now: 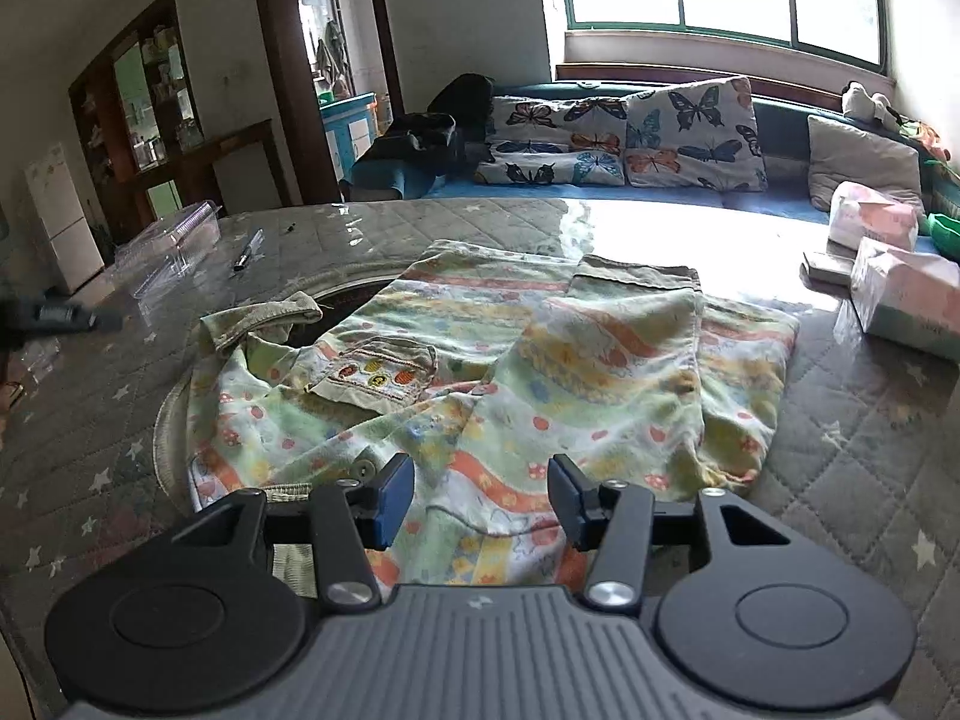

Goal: Fold clothes
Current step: 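Grasp the corduroy sleeve cuff with the left gripper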

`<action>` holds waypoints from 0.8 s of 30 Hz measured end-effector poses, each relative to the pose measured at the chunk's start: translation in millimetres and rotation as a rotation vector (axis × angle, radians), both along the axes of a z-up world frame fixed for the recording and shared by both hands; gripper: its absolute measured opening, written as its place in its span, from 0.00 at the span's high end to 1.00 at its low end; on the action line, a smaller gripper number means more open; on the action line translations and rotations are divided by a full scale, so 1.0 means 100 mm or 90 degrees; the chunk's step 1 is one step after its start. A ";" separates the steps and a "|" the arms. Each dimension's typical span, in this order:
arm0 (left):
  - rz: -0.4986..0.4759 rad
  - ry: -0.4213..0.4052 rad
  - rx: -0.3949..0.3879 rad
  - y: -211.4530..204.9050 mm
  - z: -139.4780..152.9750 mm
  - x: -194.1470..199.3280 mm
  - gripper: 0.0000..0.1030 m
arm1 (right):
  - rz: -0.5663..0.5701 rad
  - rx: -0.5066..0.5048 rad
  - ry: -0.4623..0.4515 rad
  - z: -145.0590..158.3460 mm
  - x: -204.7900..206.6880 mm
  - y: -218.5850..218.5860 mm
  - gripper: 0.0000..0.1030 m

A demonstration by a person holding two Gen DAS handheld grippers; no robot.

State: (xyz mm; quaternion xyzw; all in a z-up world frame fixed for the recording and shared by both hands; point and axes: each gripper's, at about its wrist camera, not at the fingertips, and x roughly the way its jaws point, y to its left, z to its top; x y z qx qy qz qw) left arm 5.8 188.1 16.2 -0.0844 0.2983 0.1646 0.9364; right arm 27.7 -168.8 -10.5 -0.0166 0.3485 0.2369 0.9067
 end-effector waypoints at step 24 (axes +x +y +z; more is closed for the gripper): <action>-0.251 0.049 0.115 -0.92 -0.36 0.69 0.63 | 0.013 -0.009 0.015 -0.08 0.10 0.16 0.45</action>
